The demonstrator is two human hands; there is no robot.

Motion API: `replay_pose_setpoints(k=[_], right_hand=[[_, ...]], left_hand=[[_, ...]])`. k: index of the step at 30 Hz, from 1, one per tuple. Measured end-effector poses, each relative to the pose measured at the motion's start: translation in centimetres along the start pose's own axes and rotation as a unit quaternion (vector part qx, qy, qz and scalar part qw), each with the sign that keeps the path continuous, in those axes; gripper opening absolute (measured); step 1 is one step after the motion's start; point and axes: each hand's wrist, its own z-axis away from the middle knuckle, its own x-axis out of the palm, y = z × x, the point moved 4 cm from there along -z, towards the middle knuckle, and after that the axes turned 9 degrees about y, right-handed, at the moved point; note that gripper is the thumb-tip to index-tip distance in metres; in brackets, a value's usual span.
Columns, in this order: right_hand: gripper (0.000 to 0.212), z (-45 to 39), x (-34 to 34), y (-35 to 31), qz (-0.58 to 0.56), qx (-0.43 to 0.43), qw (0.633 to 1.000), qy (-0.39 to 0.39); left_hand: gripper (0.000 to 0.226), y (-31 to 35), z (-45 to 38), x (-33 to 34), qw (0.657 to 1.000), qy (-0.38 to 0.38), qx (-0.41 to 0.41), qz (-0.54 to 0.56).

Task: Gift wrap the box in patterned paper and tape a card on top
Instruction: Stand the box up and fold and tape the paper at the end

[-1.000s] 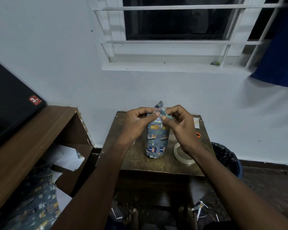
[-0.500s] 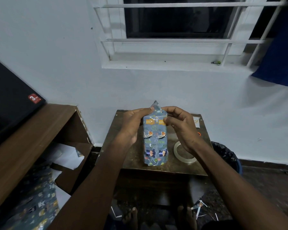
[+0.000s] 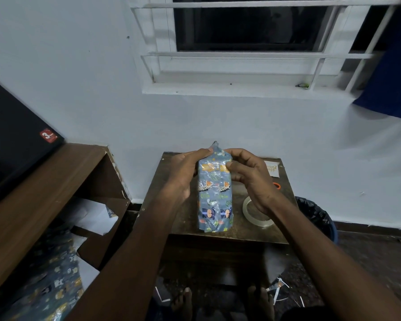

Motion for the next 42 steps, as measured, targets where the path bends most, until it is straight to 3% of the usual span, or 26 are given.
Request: replay_pose_setpoints(k=[8, 14, 19, 37, 42], right_hand=[[0.025, 0.4, 0.0, -0.5, 0.005, -0.020, 1.000, 0.011], [0.026, 0.4, -0.4, -1.6, 0.026, -0.115, 0.992, 0.032], [0.027, 0.7, 0.1, -2.5, 0.090, -0.189, 0.978, 0.007], [0.034, 0.6, 0.2, -2.2, 0.133, -0.219, 0.966, -0.013], [0.026, 0.6, 0.3, -2.1, 0.144, -0.238, 0.961, -0.007]], left_hand=[[0.031, 0.7, 0.6, 0.3, 0.997, -0.038, 0.057, -0.031], [0.018, 1.8, 1.0, 0.6, 0.984, -0.097, 0.133, -0.062], [0.026, 2.0, 1.2, 0.6, 0.972, -0.112, 0.196, -0.065], [0.024, 1.8, 0.6, 0.7, 0.973, -0.081, 0.207, -0.056], [0.020, 2.1, 0.5, 0.4, 0.966, -0.086, 0.231, -0.071]])
